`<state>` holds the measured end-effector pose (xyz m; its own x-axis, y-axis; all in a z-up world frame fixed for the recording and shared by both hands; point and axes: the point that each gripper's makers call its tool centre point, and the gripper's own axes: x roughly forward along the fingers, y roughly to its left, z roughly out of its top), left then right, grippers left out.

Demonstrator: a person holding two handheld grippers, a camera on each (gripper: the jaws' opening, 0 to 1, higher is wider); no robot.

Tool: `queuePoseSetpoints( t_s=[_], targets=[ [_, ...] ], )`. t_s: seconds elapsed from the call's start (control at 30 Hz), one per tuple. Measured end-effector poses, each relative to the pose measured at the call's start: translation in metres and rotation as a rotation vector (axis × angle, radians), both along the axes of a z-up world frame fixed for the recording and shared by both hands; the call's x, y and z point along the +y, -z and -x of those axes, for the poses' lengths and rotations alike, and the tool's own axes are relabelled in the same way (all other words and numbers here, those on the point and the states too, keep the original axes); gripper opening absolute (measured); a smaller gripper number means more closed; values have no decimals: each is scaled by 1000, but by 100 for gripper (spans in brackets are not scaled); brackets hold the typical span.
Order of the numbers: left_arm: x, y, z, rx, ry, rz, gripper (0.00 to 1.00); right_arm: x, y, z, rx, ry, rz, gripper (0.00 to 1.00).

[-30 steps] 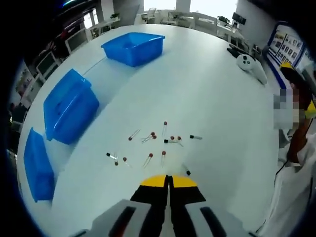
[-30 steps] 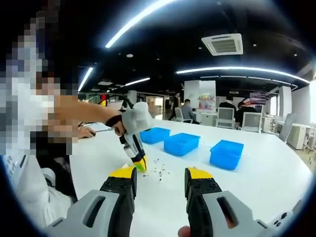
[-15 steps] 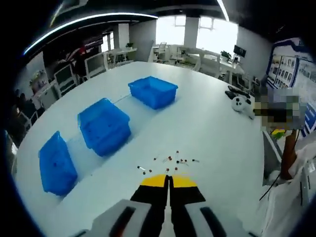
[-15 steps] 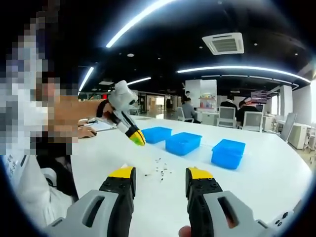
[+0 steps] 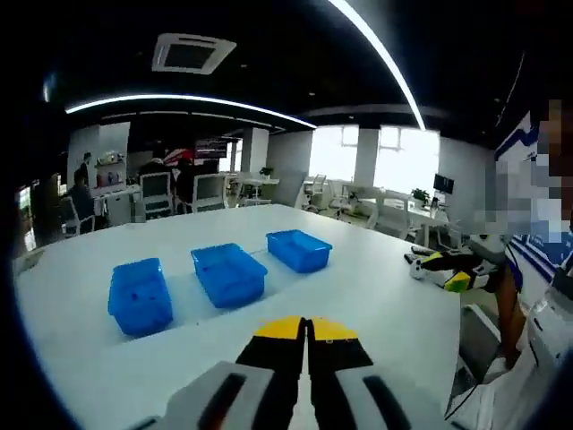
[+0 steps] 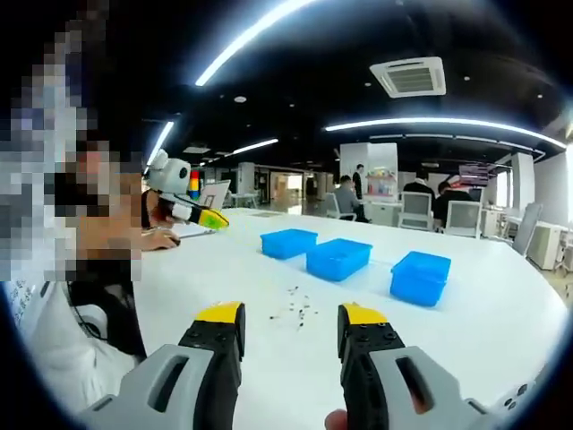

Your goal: Pick up the resistors one by one and place each resistor into its matching bin, sorting the parts by color and model until every resistor is separated into the correct bin for its type

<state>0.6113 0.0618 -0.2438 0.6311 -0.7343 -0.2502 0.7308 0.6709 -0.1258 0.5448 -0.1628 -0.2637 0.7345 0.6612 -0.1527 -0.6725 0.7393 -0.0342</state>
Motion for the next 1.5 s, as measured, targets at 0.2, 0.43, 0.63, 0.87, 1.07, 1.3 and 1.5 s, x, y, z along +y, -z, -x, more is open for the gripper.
queuePoseSetpoints(
  t_s=[0.2,0.43,0.63,0.87,1.07,1.3,1.5],
  targets=[
    [19,3,15,-51,-59,85,4,3,-1,2,0,-13,-6,44],
    [27,1,16,-74,-102,134,4,5,-2,2,1,-15,-9,44],
    [17,-3,-8,-109,-118,99,4,4,-3,2,0,-14,-6,44],
    [-13,-10,-50,-74,-97,109,4,-2,-5,1,-3,4,-9,44],
    [-41,-16,-94,-34,-69,88,4,-5,-6,1,-5,11,-12,44],
    [-71,-18,-155,-33,-79,25,4,-7,-5,0,-2,18,-14,44],
    [-82,1,-198,-15,-123,-27,4,-8,-5,-1,-3,28,-16,43]
  ],
)
